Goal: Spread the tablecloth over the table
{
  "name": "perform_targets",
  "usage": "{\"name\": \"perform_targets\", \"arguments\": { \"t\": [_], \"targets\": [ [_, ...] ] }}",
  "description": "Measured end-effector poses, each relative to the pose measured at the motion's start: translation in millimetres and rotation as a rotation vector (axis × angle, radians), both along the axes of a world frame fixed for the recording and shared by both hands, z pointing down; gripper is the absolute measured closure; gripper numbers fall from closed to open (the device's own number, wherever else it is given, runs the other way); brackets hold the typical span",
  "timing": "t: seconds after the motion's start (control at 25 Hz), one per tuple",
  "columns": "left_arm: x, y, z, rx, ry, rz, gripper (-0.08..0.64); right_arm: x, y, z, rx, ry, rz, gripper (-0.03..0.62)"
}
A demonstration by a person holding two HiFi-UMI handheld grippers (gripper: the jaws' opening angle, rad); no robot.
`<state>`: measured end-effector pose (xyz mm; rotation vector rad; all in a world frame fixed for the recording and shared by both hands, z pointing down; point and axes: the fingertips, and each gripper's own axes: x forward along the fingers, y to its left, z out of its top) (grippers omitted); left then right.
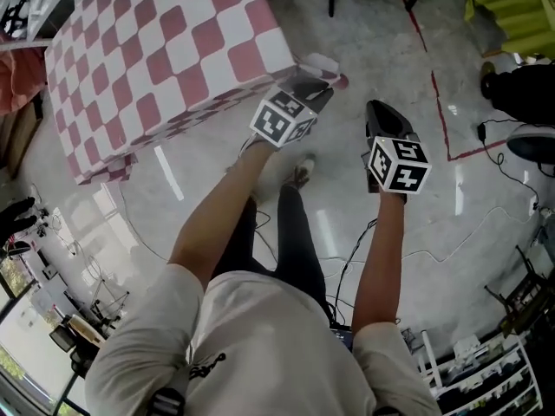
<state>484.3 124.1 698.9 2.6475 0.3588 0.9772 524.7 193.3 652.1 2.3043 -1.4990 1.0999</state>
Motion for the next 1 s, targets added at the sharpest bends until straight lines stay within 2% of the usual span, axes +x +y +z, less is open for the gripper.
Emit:
{"name": "perform_targets", "arguments": {
  "t": [0.12,0.2,0.32,0.4,0.56,0.68,0.84,1.0],
  "targets": [
    [-30,-26,-41,0.029,0.107,-0.035,0.520,-18,-26,-22,0.022,0.037,-0.042,0.560],
    [-57,-52,-67,0.065,0.169,-0.091,0.525,-34,-45,-37,0.040,0.058,-0.086,0.565],
    [-110,-93,-105,0.071,0.239,-0.189,0.528,-67,-76,-61,0.052,0.100,-0.172,0.568],
    [-146,-120,-123,0.102,0.237,-0.261,0.529,-87,-92,-79,0.061,0.131,-0.213,0.568],
    [-194,-175,-148,0.237,0.220,-0.421,0.529,-101,-124,-110,0.110,0.199,-0.298,0.568],
    [-228,-205,-171,0.278,0.241,-0.521,0.529,-121,-149,-136,0.150,0.256,-0.386,0.569],
    [-275,-229,-203,0.344,0.250,-0.597,0.529,-160,-178,-170,0.193,0.324,-0.488,0.569],
    [-326,-250,-248,0.400,0.283,-0.638,0.529,-208,-210,-217,0.258,0.363,-0.542,0.569]
  ]
}}
